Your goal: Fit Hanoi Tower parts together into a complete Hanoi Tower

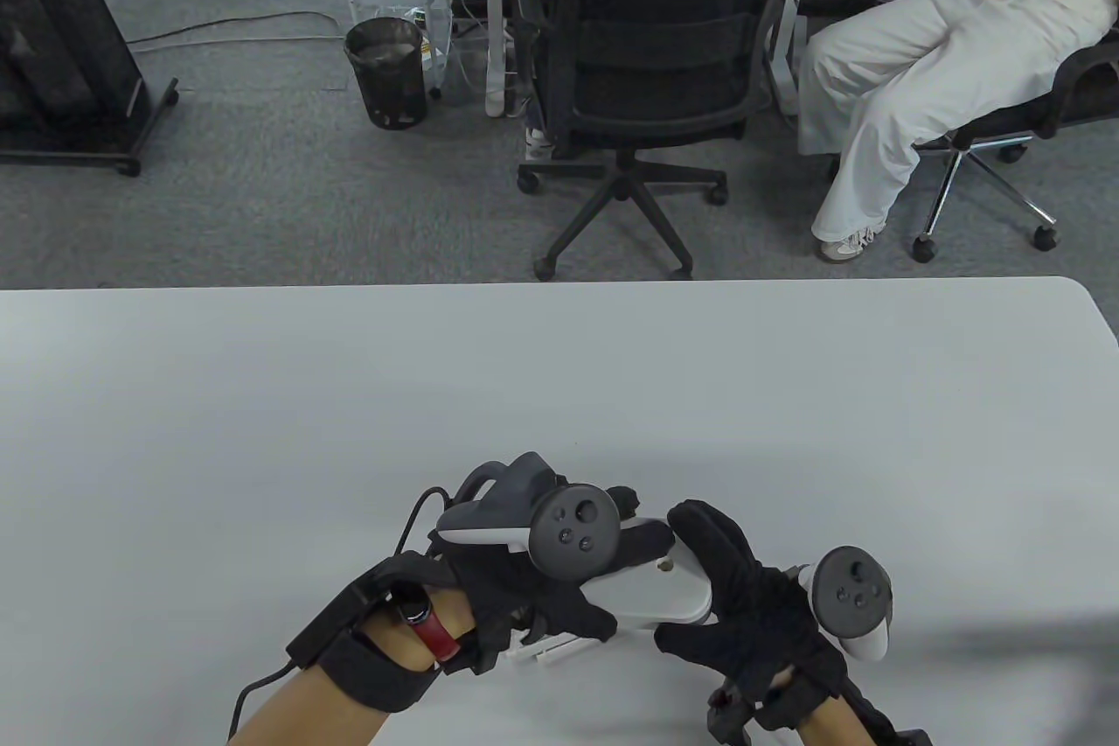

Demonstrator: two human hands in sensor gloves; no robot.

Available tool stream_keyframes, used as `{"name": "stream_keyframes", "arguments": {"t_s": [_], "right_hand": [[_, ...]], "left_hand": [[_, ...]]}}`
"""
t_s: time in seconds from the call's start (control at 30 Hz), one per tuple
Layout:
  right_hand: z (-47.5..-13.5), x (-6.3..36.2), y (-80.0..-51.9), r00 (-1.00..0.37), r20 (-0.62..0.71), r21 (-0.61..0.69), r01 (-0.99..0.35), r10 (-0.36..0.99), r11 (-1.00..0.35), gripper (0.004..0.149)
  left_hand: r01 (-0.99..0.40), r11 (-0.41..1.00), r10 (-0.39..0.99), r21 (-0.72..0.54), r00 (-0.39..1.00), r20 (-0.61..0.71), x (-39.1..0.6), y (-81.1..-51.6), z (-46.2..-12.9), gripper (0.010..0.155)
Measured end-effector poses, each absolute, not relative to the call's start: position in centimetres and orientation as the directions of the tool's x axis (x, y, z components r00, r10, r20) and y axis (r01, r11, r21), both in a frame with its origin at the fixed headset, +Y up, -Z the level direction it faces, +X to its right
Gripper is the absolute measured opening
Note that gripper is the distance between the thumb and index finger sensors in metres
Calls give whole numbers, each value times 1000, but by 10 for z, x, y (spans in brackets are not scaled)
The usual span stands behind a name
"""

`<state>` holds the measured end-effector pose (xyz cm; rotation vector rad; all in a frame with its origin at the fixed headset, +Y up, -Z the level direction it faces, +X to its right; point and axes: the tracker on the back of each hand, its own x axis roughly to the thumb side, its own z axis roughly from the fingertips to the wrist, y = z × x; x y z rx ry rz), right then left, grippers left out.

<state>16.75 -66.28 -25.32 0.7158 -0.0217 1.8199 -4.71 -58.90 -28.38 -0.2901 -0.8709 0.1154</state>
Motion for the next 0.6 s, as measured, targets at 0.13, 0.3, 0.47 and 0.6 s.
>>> {"name": "stream_keyframes", "arguments": {"t_s": [0.13,0.3,0.47,0.6], "right_hand": [[-253,168,-663,-183,476,323,-874,860,-364,100],[-252,169,-663,-181,482,310,-880,857,-360,99],[-250,172,-658,-124,492,285,-912,861,-295,98],[-248,172,-659,-109,494,252,-932,863,-262,95]], "left_hand": [[9,958,215,-288,641,737,-46,-589,-284,90],[13,967,187,-254,640,745,-44,-592,-281,92],[-18,975,182,-221,632,753,-42,-587,-278,92],[-26,980,168,-195,627,761,-43,-589,-276,92]]}}
